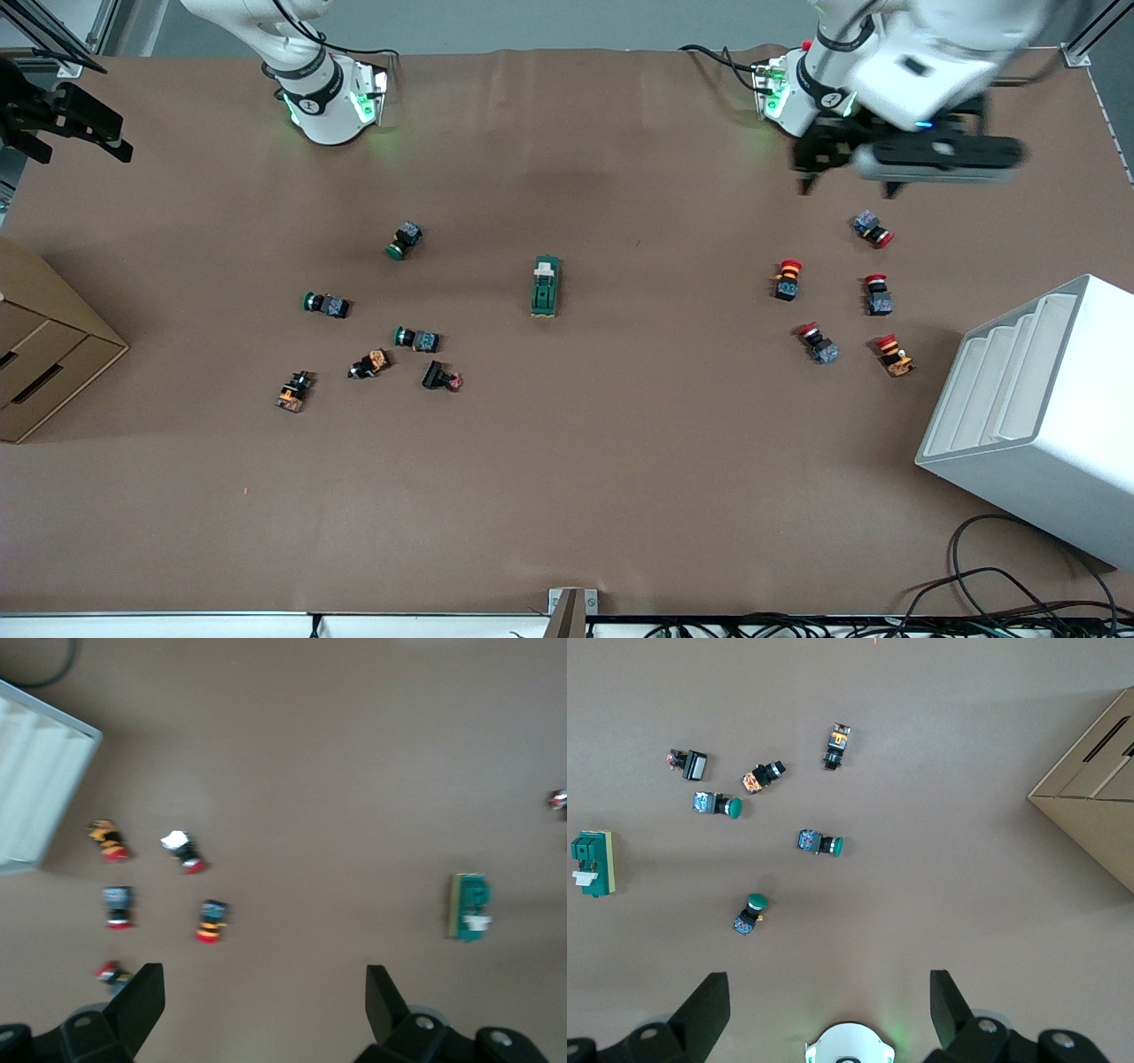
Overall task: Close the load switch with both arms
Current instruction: 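Move the left gripper over the green load switch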
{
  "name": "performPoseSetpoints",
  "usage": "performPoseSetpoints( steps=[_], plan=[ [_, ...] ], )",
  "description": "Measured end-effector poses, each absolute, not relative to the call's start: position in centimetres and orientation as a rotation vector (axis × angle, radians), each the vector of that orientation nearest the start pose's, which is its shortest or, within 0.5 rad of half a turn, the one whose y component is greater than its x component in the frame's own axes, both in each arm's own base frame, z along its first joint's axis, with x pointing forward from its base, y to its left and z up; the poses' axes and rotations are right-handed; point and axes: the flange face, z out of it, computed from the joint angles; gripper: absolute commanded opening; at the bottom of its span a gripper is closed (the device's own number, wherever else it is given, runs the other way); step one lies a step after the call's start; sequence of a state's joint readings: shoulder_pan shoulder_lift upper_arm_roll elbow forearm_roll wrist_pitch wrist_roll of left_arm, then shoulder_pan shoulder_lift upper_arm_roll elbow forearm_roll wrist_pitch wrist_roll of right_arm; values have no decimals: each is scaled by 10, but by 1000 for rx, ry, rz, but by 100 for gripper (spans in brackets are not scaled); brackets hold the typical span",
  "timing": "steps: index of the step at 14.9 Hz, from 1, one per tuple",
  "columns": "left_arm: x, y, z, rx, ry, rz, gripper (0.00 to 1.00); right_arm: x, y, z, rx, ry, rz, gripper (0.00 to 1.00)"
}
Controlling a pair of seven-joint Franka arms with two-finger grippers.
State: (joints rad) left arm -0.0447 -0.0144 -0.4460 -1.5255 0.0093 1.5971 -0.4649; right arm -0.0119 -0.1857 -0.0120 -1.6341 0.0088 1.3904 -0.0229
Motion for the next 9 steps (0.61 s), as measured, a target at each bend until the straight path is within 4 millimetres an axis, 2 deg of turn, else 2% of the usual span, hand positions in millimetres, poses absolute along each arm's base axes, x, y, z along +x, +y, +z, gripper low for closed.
performPoseSetpoints(
  steps=[2,6,9],
  plan=[
    [474,-308,642,-3188,-87,-125,100,475,-11,676,-3128,-2,90,100],
    [446,-380,607,-3231,-311,-152,100,475,-10,676,-3128,-3,88,100],
    [404,-444,564,-3161,-465,-193,100,475,-10,676,-3128,-3,87,100]
  ],
)
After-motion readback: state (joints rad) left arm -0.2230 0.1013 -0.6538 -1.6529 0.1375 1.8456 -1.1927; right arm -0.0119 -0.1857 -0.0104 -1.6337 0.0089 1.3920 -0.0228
